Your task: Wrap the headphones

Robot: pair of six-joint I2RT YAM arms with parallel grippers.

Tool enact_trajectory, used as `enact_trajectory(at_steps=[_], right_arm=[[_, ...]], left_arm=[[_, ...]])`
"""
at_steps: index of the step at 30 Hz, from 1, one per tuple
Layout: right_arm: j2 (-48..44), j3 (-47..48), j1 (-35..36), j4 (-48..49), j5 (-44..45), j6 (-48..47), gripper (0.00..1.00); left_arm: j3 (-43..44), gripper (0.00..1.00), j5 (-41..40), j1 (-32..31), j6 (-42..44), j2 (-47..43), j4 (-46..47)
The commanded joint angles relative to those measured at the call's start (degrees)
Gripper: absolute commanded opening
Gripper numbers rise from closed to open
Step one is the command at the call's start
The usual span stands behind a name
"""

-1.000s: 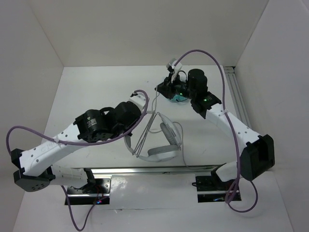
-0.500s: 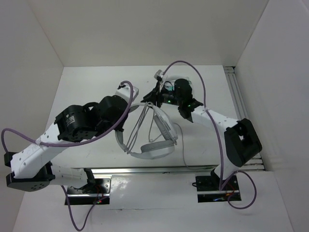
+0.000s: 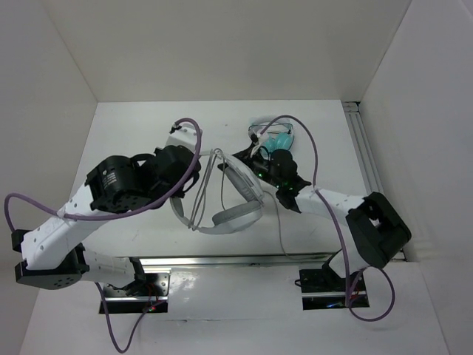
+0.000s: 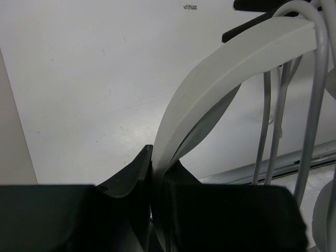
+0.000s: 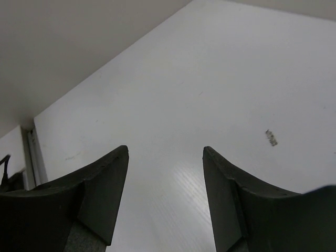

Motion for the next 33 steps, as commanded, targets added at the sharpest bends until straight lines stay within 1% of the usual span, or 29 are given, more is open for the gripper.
enact_trajectory(at_steps=[1,2,4,5,7,8,10,11,12,14,16,17,19,20,24,26,30,31,33], right_arm=[[-5.43,-2.14,0.67,8.47,12.77,1.24,0.66],[-6.05,-2.15,0.15,7.95,12.78,1.24,0.67],[-7.36,-2.68,0.14,6.54,15.58,1.24,0.67],[-7.37,-4.42,-0.38,6.53,14.73,1.24,0.67],[-8.25,-6.01,-1.78,8.11,9.21,1.24,0.67],[-8.95,-6.80,-3.10,9.16,5.09,1.24,0.67],[-9.83,-9.52,-5.55,10.57,0.50,1.24,0.67],[-10.62,-10.32,-6.35,11.36,-4.48,1.24,0.67],[-11.32,-10.85,-6.88,11.37,-6.88,1.24,0.67],[-13.25,-12.51,-6.89,10.49,-11.79,1.24,0.67],[-13.79,-14.10,-6.89,11.28,-14.36,0.54,0.67],[-13.79,-14.10,-4.89,9.63,-15.25,-0.59,0.67],[-13.09,-14.10,-2.16,6.55,-13.07,-3.14,0.67],[-12.30,-13.41,0.82,4.10,-8.45,-5.94,0.67],[-8.97,-12.70,5.14,2.23,-2.80,-10.09,0.67],[-7.47,-12.17,5.77,2.23,-0.59,-10.79,0.67],[-1.85,-11.65,6.30,5.21,-0.58,-10.80,0.67],[0.86,-11.64,6.90,7.13,2.47,-10.28,0.67],[3.43,-11.11,7.61,9.07,4.34,-10.27,0.67]], left_arm=[[3.93,0.00,-3.04,-0.21,-5.11,-2.71,2.14],[4.45,0.00,-3.04,-0.21,-5.12,-2.72,2.14],[5.15,0.00,-4.27,0.84,-6.61,-3.33,2.14],[5.16,0.00,-4.27,0.85,-7.22,-3.94,2.14],[5.77,0.00,-5.41,2.16,-8.37,-4.74,2.14],[6.39,0.00,-5.42,2.17,-8.37,-5.26,2.14],[7.09,0.00,-5.94,3.30,-8.89,-5.87,2.14],[7.09,0.00,-5.94,3.31,-8.90,-5.88,2.14],[7.70,0.00,-5.94,3.31,-8.90,-5.88,2.14],[7.71,0.00,-5.94,3.31,-9.51,-6.50,2.14],[6.92,0.00,-5.94,3.83,-9.51,-7.10,3.80],[6.22,0.00,-5.94,3.84,-9.51,-7.11,3.81],[5.60,0.00,-5.94,3.84,-9.51,-7.11,5.21],[5.60,0.00,-5.94,3.84,-9.51,-7.11,5.21],[5.60,0.00,-4.81,3.84,-8.99,-7.11,7.05],[5.60,0.00,-4.80,3.84,-8.99,-7.64,7.06],[5.60,0.00,-4.28,3.84,-8.99,-7.64,7.58],[5.60,0.00,-4.27,3.84,-8.99,-7.64,7.58],[5.60,0.00,-3.05,3.84,-8.47,-7.64,8.19]])
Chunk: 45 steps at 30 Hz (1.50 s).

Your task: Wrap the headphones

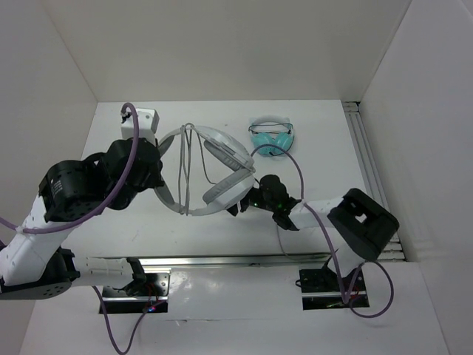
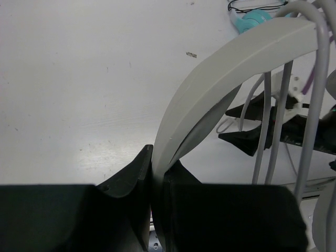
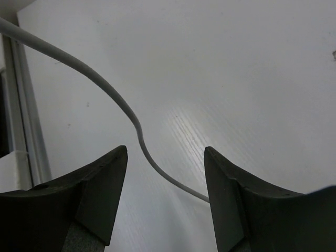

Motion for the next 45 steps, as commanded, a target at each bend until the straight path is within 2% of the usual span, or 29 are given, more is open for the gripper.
enact_trajectory(at_steps=[1,6,10,11,12,15,16,17,22,26,28,30,31,34,35,38,41,45], right_arm=[[5.33,2.65,1.17,7.26,5.37,-0.70,0.67],[12.46,8.71,1.69,6.58,3.54,-0.70,0.66],[16.42,10.74,2.22,5.87,4.05,-0.70,0.61],[16.43,10.74,2.22,6.57,4.67,-0.70,0.57],[16.95,10.74,2.22,6.58,4.67,-0.70,0.45],[16.95,9.43,1.70,7.19,4.67,-0.17,0.26],[16.95,8.38,1.69,7.89,4.06,0.88,0.04],[16.34,7.50,1.69,9.81,4.06,0.89,0.02],[13.00,0.65,2.22,12.82,4.67,2.82,0.00],[7.91,-1.82,7.65,10.36,11.60,2.30,0.00],[3.17,-2.61,12.57,5.98,16.87,1.24,0.00],[-2.35,-2.61,18.44,5.96,16.89,0.53,0.00],[-4.21,-2.09,20.48,-1.78,24.29,-1.47,0.00],[-10.63,0.09,27.78,-10.19,29.62,-3.77,0.00],[-11.86,0.89,29.45,-12.38,31.20,-4.29,0.00],[-15.73,4.58,35.87,-20.65,36.65,-6.58,0.00],[-19.07,8.70,40.27,-27.95,42.28,-8.51,0.00],[-21.72,13.98,44.05,-34.37,49.57,-12.46,0.00]], left_arm=[[0.68,0.00,0.91,0.27,-1.95,-1.50,7.13],[-0.46,0.00,1.62,0.27,-1.42,-2.55,7.74],[-0.46,0.00,1.09,0.27,-1.42,-2.55,7.22],[0.15,0.00,1.09,0.27,-1.42,-2.55,7.22],[0.16,0.00,0.48,0.27,-1.42,-2.55,6.52],[0.16,0.00,-1.01,0.80,-2.20,-2.55,6.51],[0.16,0.00,-1.54,1.32,-2.82,-3.07,6.51],[0.16,0.00,-2.33,2.20,-4.04,-3.08,6.51],[-1.33,0.00,-5.06,4.67,-6.96,-5.27,8.97],[-3.10,0.00,-8.30,8.53,-9.15,-6.68,13.10],[-5.11,0.00,-9.80,11.24,-9.77,-5.46,15.38],[-7.30,0.00,-10.34,13.88,-8.37,-3.10,17.05],[-8.10,0.00,-10.34,17.20,-7.32,-2.21,19.24],[-10.56,0.00,-8.06,23.11,-6.17,1.82,21.53],[-10.57,0.00,-5.88,27.30,-6.17,2.89,22.07],[-12.58,0.00,-3.66,31.82,-5.29,6.92,23.65],[-14.61,0.00,-5.85,32.35,-4.67,9.39,24.27],[-18.73,0.00,-9.45,27.01,-1.60,12.65,23.13]])
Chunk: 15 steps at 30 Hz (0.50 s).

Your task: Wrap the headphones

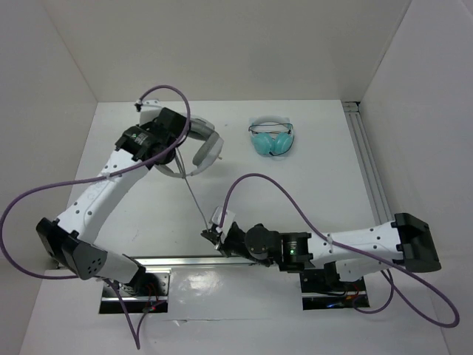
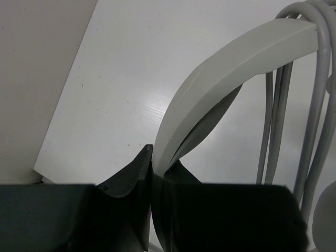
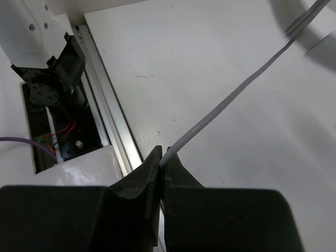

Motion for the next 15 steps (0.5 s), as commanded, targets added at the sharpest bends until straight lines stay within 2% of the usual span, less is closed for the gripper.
enact_trajectory(at_steps=[1,6,7,11,15], right_arm=[[-3.16,6.14,3.27,-9.46,10.71,-6.28,0.00],[-3.17,12.91,4.42,-14.48,27.76,-15.86,0.00],[-2.64,14.05,2.33,-14.48,29.61,-19.53,0.00],[-2.64,19.07,-3.12,-15.62,31.74,-23.95,0.00],[-5.44,19.08,-7.88,-9.14,33.41,-26.94,0.00]], left_arm=[[-1.12,0.00,-6.15,-4.19,0.04,0.39,5.45],[-9.20,0.00,-8.26,-11.57,3.12,1.72,3.15],[-10.09,0.00,-8.80,-14.80,2.08,1.72,1.07],[-11.58,0.00,-7.14,-21.33,-0.91,0.49,-4.74],[-15.01,0.00,-4.60,-27.13,-2.07,-3.20,-6.34]])
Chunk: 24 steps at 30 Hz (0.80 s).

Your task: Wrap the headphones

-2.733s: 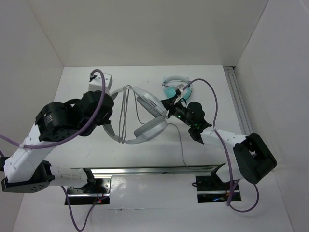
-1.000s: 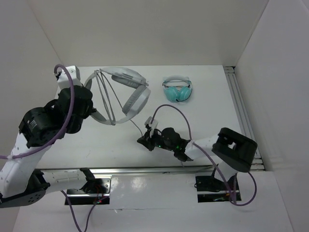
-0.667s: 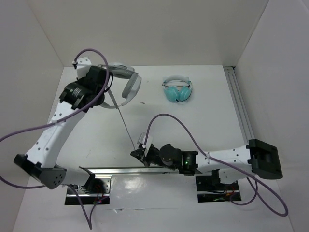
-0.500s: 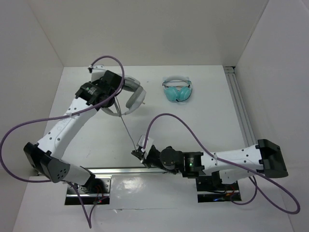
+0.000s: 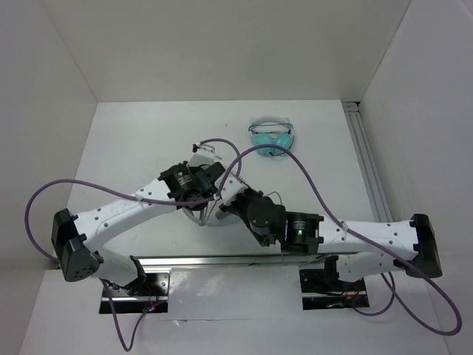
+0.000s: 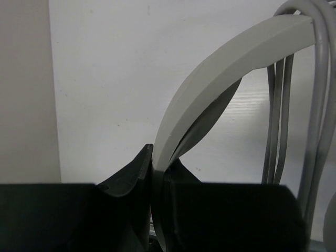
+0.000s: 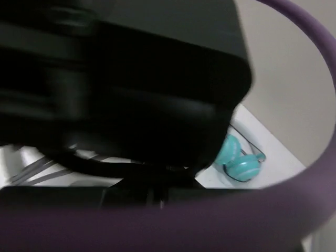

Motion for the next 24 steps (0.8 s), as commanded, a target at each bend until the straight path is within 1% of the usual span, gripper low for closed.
enact_trajectory(at_steps=[1,2,4,5,6,7,8,9,11,12,16,17,21,22,24], right_arm=[[-4.53,2.73,-3.97,8.10,6.40,-5.12,0.00],[-5.58,2.20,-6.94,9.16,5.09,-5.64,0.00],[-6.11,2.20,-10.38,10.40,2.11,-3.98,0.00],[-6.12,2.20,-14.31,9.88,-1.83,-1.54,0.00],[-5.51,4.11,-16.44,9.00,-4.30,-0.12,0.00],[-4.98,4.92,-18.55,8.39,-6.50,1.20,0.02],[-4.28,5.71,-20.57,8.38,-8.53,3.12,0.02],[-2.71,7.80,-24.33,6.38,-13.24,3.93,0.04],[0.10,10.27,-29.09,5.13,-16.35,5.77,0.05],[0.99,11.68,-30.42,3.30,-19.94,5.78,0.05],[3.55,16.43,-33.77,1.88,-24.27,7.10,0.08],[4.33,16.44,-33.78,1.18,-25.32,7.10,0.12],[4.34,17.05,-36.14,0.29,-31.73,9.90,0.21],[3.64,16.27,-36.93,0.29,-34.79,9.91,0.22],[2.85,15.29,-37.72,0.82,-38.06,10.79,0.28]], left_arm=[[-2.05,0.00,0.00,-4.07,-2.59,-6.30,-2.45],[-3.19,0.00,0.62,-4.87,-1.98,-7.45,-2.45],[-3.82,0.00,2.20,-6.98,-0.23,-9.65,-0.43],[-4.34,0.00,4.30,-7.60,2.22,-11.57,0.53],[-5.21,0.00,5.19,-8.48,3.37,-12.55,2.80],[-5.22,0.00,6.07,-9.79,4.78,-13.34,3.52],[-5.22,0.00,7.73,-9.80,5.75,-13.87,3.53],[-5.83,0.00,8.27,-10.76,7.76,-14.66,4.31],[-5.84,0.00,8.27,-12.60,9.18,-14.67,4.84],[-5.84,0.00,9.06,-12.62,9.19,-14.67,4.85],[-5.31,0.00,10.38,-13.23,9.80,-14.67,4.85],[-5.31,0.00,10.38,-13.23,9.80,-14.67,4.85],[-3.99,0.00,9.86,-13.23,9.80,-13.00,4.32],[-2.77,0.00,9.07,-13.23,9.28,-13.00,4.32],[-0.75,0.00,9.07,-13.23,9.28,-11.60,3.35]])
